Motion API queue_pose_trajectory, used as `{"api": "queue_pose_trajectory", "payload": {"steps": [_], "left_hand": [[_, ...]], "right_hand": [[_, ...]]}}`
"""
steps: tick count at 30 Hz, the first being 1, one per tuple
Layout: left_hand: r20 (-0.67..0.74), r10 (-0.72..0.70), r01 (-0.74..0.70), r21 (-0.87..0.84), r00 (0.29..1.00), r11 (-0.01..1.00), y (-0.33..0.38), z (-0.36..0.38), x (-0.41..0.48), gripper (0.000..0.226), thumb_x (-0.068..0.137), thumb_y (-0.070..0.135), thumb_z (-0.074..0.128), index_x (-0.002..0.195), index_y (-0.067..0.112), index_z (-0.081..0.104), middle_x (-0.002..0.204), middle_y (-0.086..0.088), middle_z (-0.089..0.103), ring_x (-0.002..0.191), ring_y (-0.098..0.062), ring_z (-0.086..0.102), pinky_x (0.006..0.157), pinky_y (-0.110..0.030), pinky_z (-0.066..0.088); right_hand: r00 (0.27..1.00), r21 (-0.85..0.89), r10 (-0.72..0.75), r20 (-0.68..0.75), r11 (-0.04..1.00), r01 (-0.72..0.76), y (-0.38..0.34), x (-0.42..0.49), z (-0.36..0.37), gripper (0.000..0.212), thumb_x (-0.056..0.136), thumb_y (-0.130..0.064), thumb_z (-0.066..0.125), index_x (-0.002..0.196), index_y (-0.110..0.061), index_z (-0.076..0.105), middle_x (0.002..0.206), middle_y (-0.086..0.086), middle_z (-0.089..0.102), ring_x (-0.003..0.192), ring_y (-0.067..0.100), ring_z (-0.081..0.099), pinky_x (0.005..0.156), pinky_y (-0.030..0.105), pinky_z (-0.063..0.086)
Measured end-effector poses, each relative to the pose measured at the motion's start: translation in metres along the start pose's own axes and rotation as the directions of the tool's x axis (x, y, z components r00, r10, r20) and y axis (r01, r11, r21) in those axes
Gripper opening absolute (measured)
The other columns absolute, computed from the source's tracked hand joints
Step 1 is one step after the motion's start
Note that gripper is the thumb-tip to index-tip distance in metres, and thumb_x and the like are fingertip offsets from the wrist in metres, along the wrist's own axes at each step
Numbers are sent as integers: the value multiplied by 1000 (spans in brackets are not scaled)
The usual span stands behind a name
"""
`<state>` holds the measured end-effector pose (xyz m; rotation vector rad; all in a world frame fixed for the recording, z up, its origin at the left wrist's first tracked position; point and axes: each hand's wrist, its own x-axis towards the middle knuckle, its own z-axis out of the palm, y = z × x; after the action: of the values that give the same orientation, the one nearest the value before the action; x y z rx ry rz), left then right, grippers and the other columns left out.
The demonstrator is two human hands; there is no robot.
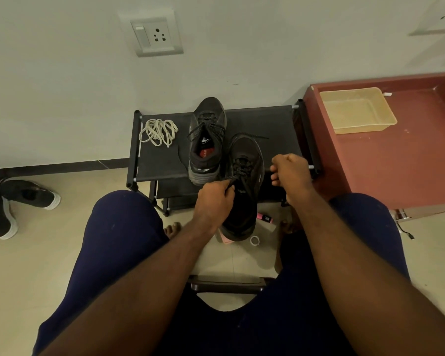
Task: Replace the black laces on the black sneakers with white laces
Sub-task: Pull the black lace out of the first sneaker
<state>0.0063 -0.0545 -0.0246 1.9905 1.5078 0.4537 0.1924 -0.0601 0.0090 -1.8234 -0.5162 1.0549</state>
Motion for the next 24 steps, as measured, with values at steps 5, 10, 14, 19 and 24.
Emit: {"api": "queue_pose_trajectory", "payload": {"steps": [5, 10, 14, 19, 24], "left_hand": [[-19, 13, -13, -22, 1000, 1000, 2, -1, 0, 27, 98, 25, 52, 114, 15, 71, 95, -4, 73, 86, -19, 66, 76, -32, 53], [-10, 12, -12, -34, 1000, 999, -1, -1, -1, 27, 98, 26, 51, 112, 15, 71, 94, -4, 73, 86, -21, 66, 78, -37, 55], [-27, 15, -17, -43, 1000, 999, 0, -3, 1, 27, 97, 26, 51, 111, 14, 71, 91, -4, 72, 82, -20, 65, 76, -38, 55], [-47, 21, -24, -58, 999, 998, 8, -1, 0, 25, 98, 26, 52, 105, 14, 72, 82, -1, 69, 73, -15, 61, 69, -31, 52], [-68, 39, -40, -8, 997, 999, 7, 0, 1, 25, 98, 27, 50, 96, 13, 70, 83, -3, 68, 73, -19, 61, 70, -41, 53]], "right_hand": [[968, -342, -45, 248, 930, 131, 25, -11, 18, 14, 93, -23, 67, 83, -13, 68, 72, 4, 65, 60, 13, 58, 56, 31, 52], [944, -475, -239, 227, 819, 322, 34, -15, 30, 13, 92, -25, 69, 88, -14, 74, 78, 1, 71, 74, 15, 67, 67, 32, 55], [978, -155, -86, 188, 981, 115, 20, -14, 26, 19, 97, -19, 63, 80, -11, 65, 68, 2, 59, 58, 11, 55, 52, 25, 47], [999, 128, 6, 43, 992, -12, 10, -8, 13, 17, 97, -19, 61, 85, -7, 61, 68, 3, 58, 53, 11, 52, 48, 23, 45], [960, -198, -76, 269, 971, 132, 14, -14, 14, 22, 92, -29, 70, 82, -10, 69, 67, -1, 60, 57, 9, 53, 50, 23, 44]]}}
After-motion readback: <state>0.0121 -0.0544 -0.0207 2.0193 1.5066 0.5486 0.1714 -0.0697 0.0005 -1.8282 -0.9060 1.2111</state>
